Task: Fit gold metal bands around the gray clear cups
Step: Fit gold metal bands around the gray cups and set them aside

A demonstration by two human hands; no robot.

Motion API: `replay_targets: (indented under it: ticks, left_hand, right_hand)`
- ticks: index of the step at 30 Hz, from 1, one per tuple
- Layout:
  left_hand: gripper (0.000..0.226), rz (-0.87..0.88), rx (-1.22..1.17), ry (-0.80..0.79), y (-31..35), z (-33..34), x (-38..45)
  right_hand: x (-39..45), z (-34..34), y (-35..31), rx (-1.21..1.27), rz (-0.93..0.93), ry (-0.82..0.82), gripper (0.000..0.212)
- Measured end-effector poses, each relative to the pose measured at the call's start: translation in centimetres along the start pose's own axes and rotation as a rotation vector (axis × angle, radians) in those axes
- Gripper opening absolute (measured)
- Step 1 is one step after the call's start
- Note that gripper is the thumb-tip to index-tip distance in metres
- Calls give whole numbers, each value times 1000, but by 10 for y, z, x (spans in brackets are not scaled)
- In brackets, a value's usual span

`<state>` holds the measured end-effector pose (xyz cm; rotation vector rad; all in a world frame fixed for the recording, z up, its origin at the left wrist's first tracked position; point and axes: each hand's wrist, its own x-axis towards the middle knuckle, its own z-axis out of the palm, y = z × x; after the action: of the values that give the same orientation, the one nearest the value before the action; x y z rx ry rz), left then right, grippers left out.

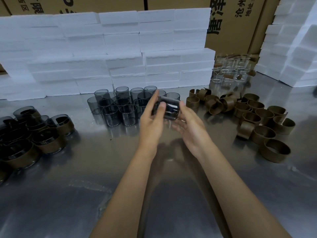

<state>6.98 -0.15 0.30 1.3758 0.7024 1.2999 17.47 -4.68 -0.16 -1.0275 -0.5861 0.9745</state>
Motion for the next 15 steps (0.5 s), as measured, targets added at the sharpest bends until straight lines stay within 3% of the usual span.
replay_targets:
  ticks: [4,9,15]
  left_hand:
    - [32,-243,-370,-24,3,-2,3]
    - [28,-399,-454,-89,3,0,2]
    - [34,-417,-411,-190,0,-1,-1]
  right_hand:
    - [-4,8,6,-344,-237,9,25]
    - [-6,7,11,-539,-448,59,35]
    - [-3,3,11,-631,-522,145,18]
